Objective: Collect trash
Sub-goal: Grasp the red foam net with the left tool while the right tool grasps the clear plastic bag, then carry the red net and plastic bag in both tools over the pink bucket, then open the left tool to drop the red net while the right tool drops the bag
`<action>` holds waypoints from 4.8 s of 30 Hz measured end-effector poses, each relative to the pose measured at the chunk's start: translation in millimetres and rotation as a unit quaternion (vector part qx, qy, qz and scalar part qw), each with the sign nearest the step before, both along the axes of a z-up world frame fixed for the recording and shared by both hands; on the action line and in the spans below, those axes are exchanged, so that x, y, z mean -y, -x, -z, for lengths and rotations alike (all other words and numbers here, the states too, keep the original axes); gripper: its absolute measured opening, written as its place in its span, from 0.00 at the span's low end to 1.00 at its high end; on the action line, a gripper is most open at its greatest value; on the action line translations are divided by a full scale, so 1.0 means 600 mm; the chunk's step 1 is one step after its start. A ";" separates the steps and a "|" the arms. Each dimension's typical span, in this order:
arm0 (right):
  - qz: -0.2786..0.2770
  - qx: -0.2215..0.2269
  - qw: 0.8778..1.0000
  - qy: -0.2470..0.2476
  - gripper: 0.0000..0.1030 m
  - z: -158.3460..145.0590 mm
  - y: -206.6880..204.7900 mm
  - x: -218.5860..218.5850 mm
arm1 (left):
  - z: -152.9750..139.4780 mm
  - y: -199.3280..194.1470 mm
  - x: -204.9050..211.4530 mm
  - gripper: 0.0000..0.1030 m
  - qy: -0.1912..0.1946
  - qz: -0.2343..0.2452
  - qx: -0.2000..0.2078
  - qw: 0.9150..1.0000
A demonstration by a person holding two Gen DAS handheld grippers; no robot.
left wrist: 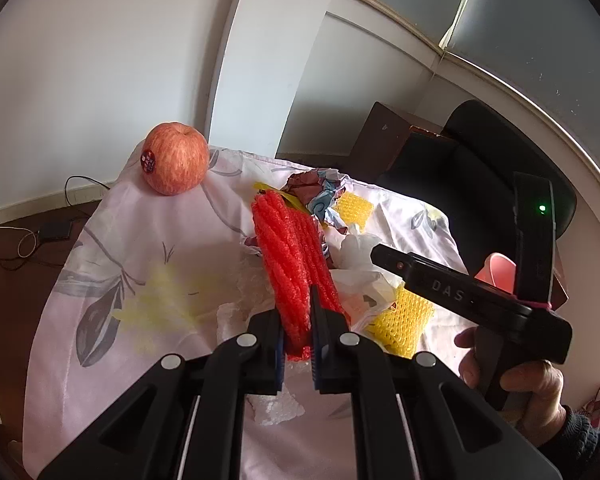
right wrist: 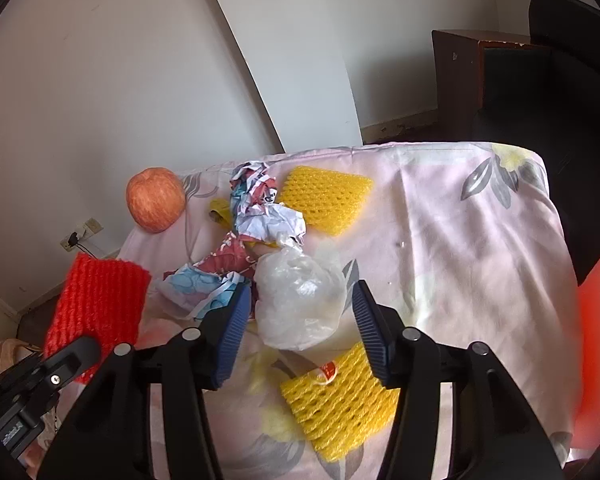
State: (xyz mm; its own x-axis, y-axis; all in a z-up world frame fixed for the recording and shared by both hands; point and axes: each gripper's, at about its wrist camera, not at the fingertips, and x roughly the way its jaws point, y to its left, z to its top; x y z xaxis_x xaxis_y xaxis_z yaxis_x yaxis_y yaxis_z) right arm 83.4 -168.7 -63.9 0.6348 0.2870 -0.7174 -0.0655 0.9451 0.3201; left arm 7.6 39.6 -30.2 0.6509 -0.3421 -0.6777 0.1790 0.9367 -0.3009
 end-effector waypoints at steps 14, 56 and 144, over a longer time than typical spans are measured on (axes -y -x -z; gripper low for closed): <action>-0.001 0.017 1.000 0.011 0.16 0.004 0.028 -0.013 | -0.018 0.011 -0.026 0.08 0.010 -0.013 0.011 1.000; 0.122 0.091 0.987 0.047 0.16 -0.080 0.238 0.174 | -0.042 0.023 0.247 0.09 -0.064 0.016 0.036 0.997; 0.320 0.012 0.946 0.057 0.35 -0.023 0.289 0.454 | -0.024 0.014 0.576 0.43 -0.070 0.232 -0.008 0.970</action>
State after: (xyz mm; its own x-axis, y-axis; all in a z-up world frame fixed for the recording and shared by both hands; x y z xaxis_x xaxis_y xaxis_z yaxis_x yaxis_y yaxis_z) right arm -90.2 -441.1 -50.3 0.6684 -0.2397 -0.7041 0.5257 0.8219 0.2193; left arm -0.6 -306.2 -15.7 0.4373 -0.5002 -0.7474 0.5879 0.7879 -0.1834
